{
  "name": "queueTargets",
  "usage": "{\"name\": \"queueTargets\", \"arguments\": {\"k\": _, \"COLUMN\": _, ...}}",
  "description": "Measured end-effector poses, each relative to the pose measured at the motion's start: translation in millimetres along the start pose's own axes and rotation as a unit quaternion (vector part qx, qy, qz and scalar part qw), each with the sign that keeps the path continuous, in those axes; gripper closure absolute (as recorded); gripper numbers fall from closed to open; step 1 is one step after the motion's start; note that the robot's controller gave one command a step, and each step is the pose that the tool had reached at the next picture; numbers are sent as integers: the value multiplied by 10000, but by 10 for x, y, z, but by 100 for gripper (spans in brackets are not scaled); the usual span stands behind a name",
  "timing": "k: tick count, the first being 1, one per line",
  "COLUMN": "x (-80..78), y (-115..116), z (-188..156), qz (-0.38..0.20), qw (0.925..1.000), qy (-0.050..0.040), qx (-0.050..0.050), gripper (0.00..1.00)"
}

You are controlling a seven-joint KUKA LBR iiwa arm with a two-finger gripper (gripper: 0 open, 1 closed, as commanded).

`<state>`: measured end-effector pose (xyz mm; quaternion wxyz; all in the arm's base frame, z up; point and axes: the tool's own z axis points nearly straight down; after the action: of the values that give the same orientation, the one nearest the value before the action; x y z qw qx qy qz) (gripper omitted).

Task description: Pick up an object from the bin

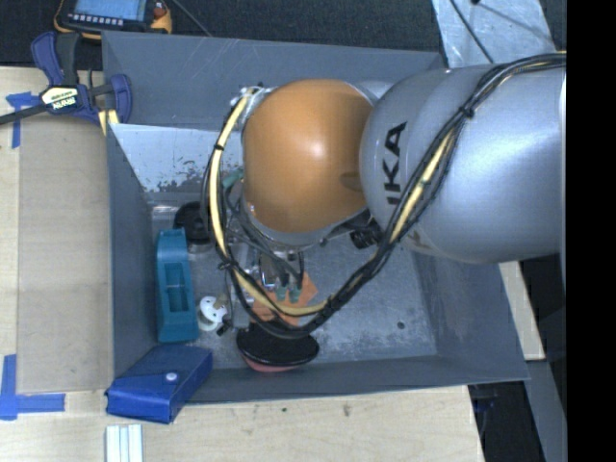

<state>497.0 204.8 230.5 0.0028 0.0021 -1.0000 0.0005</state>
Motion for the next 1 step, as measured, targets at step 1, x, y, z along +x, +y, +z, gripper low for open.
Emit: {"name": "queueTargets", "arguments": {"k": 1, "x": -16, "y": -13, "z": -48, "qz": 20, "qw": 10000, "qy": -40, "qx": -11, "gripper": 0}}
